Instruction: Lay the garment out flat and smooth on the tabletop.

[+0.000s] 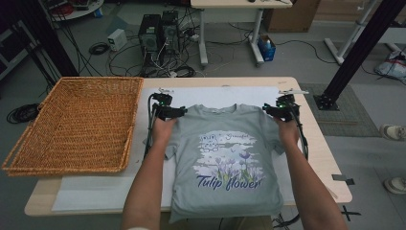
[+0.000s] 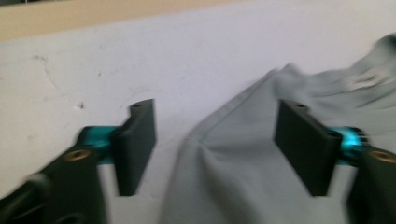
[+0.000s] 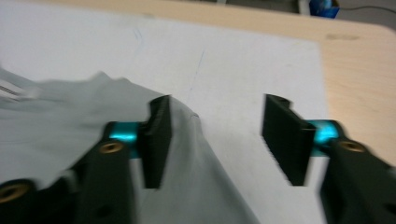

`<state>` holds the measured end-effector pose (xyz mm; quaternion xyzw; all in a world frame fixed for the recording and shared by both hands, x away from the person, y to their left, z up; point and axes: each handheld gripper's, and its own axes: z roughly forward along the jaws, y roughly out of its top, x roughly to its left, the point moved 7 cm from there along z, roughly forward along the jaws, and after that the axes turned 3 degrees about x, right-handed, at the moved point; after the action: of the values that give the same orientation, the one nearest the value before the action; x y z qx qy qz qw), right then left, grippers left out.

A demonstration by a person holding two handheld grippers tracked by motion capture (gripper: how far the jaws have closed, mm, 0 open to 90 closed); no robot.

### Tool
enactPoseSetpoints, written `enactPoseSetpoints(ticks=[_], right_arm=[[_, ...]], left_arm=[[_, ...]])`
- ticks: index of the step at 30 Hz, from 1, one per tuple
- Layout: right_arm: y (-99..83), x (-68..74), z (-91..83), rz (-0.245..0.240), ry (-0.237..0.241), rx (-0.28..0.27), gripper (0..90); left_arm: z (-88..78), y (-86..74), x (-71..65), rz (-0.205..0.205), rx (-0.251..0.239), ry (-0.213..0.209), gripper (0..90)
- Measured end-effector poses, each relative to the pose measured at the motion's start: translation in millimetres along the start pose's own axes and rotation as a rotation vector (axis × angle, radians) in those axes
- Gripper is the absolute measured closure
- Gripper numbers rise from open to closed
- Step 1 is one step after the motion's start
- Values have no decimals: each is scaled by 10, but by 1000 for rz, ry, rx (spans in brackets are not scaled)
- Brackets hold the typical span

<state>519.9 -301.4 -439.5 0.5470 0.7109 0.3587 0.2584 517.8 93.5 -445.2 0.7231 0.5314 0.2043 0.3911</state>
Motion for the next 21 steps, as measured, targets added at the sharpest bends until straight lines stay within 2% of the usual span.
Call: enactPoseSetpoints(ticks=[2,5,8,9,13,14,17,21], right_arm=[[-42,-32,-261,11,4,-28,299],[-150,-93,-634,31,13,-67,212],[-306,-103,-896,-5,25,-73,163],[-360,-92,-949,-10,34,-63,127],[-516,-56,-1076,-32,63,-58,126],[-542,-50,-1093,-24,72,-54,126],[-601,-50,-1130,-7,86,-43,126],[-647,-107,-1153,9,76,-31,126]], left_arm=[[-163,-7,-71,4,-26,-10,182],[-497,-68,-157,2,-71,-25,181],[-746,-149,-197,-2,-119,-26,179],[-803,-172,-209,0,-123,-29,179],[-925,-199,-246,8,-124,-26,178],[-987,-193,-267,14,-136,-22,178],[-1034,-197,-299,20,-141,-21,178],[-1041,-209,-313,27,-136,-21,178]])
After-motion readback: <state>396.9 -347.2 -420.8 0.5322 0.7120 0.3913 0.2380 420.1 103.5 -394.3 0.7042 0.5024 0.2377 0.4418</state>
